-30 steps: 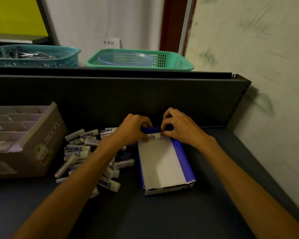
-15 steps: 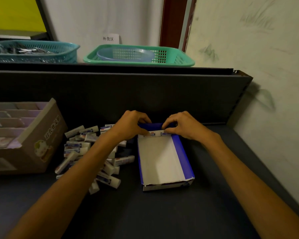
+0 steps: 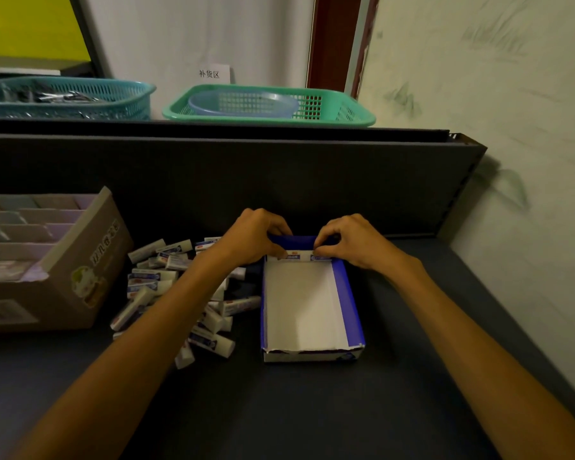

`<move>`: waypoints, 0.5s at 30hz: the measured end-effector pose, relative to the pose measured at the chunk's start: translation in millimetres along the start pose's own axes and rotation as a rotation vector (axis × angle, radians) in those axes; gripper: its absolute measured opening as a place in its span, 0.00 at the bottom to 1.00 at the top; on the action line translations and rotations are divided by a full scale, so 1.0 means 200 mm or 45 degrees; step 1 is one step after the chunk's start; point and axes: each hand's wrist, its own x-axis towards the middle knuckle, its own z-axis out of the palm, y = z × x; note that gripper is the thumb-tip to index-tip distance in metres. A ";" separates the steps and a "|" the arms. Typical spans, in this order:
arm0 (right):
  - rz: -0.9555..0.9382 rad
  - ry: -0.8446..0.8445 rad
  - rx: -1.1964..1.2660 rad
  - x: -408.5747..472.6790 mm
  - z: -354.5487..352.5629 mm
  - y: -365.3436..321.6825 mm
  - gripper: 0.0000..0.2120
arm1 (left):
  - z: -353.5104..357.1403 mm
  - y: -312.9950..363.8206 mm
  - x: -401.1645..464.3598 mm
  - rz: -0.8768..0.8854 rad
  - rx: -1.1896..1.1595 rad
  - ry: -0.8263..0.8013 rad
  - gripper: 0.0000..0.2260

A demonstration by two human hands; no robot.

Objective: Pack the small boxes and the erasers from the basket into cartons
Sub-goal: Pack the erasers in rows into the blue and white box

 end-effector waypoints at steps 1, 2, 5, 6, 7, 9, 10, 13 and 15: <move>-0.008 0.004 -0.006 0.00 0.00 0.00 0.05 | 0.00 0.00 0.00 -0.002 -0.003 -0.008 0.15; -0.019 0.010 -0.008 -0.01 0.00 0.00 0.06 | -0.01 0.00 0.00 0.000 -0.007 -0.016 0.15; -0.051 0.029 -0.030 -0.01 -0.01 -0.02 0.06 | -0.01 0.00 -0.01 0.009 -0.021 -0.022 0.15; -0.052 0.024 -0.055 -0.02 -0.01 -0.02 0.07 | -0.02 0.00 -0.01 0.010 -0.019 -0.022 0.15; -0.048 0.016 -0.082 -0.02 -0.01 -0.03 0.07 | -0.02 0.01 -0.01 0.011 -0.017 -0.024 0.15; -0.035 0.003 -0.121 -0.02 -0.01 -0.04 0.07 | -0.02 0.01 -0.01 0.006 -0.015 -0.027 0.15; -0.029 0.001 -0.123 -0.02 -0.01 -0.04 0.07 | -0.02 0.01 -0.01 0.004 -0.009 -0.027 0.15; -0.011 -0.002 -0.100 -0.02 -0.01 -0.05 0.07 | -0.02 0.01 -0.01 -0.010 0.009 -0.030 0.14; -0.002 -0.004 -0.106 -0.02 -0.01 -0.05 0.07 | -0.02 0.02 -0.01 -0.023 0.022 -0.030 0.14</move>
